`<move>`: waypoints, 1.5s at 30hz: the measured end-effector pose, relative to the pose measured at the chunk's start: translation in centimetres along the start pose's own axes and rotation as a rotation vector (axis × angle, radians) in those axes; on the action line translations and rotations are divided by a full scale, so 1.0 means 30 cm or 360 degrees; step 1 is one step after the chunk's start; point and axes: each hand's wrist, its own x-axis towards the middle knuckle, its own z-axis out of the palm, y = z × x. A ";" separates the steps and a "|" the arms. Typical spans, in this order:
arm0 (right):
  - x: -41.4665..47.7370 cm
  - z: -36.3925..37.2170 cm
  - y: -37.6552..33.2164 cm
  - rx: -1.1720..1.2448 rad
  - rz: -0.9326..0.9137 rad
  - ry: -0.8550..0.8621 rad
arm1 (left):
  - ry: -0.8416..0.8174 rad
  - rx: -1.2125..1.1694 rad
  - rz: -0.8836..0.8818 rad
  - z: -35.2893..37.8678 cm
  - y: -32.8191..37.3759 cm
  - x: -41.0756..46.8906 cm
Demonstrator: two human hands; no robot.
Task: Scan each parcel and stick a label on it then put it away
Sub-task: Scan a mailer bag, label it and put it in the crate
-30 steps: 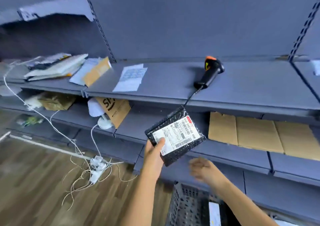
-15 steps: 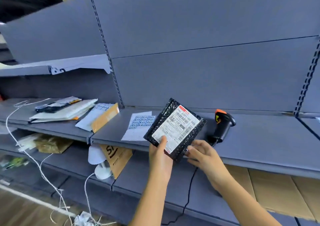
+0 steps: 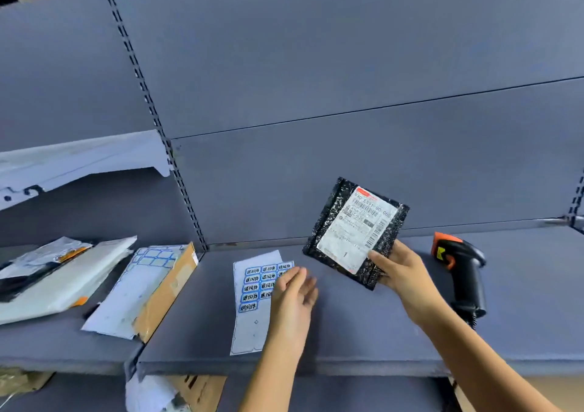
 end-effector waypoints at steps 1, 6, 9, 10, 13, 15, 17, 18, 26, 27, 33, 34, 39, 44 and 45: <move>0.028 -0.014 -0.005 -0.0043 0.0000 0.0018 | 0.0019 0.0027 -0.0027 -0.018 0.014 0.021; 0.121 -0.071 0.007 -0.0221 0.0075 0.0078 | -0.0106 0.0405 -0.0053 -0.040 0.011 0.102; 0.123 -0.086 0.071 -0.0319 0.0178 0.0054 | -0.0180 0.0743 0.0100 -0.042 -0.025 0.137; 0.113 -0.085 0.090 -0.0345 0.0198 0.0041 | -0.0218 0.0848 0.0147 -0.037 -0.029 0.146; 0.090 -0.078 0.140 -0.0350 0.0221 0.0067 | -0.0438 0.1000 0.0084 -0.017 -0.045 0.187; 0.086 -0.081 0.156 -0.0353 0.0180 0.0067 | -0.0590 0.1091 -0.0044 -0.004 -0.074 0.223; 0.086 -0.089 0.155 -0.0409 0.0164 0.0048 | -0.0679 0.1273 -0.0094 -0.001 -0.114 0.250; 0.086 -0.092 0.149 -0.0453 0.0169 0.0037 | -0.0691 0.1293 -0.0110 0.000 -0.129 0.256; 0.072 -0.274 0.056 -0.1438 -0.0123 0.1256 | -0.0522 0.1040 -0.0097 0.071 -0.187 0.305; 0.066 -0.306 0.072 -0.1484 0.0029 0.1238 | -0.0543 0.1041 -0.0092 0.075 -0.194 0.310; 0.064 -0.320 0.124 -0.1431 0.0498 0.1124 | -0.0533 0.0962 -0.0079 0.059 -0.209 0.352; 0.073 -0.320 0.104 -0.1318 0.0559 0.1086 | -0.0537 0.0958 -0.0076 0.057 -0.209 0.355; 0.063 -0.288 0.049 -0.0766 0.0517 0.0904 | -0.0493 0.0823 -0.0042 0.050 -0.222 0.365; -0.001 -0.187 0.019 -0.0305 0.0439 0.0663 | -0.0473 0.0850 0.0032 0.050 -0.227 0.353; -0.010 -0.165 0.012 -0.0311 0.0422 0.0610 | -0.0468 0.0840 0.0032 0.052 -0.224 0.352</move>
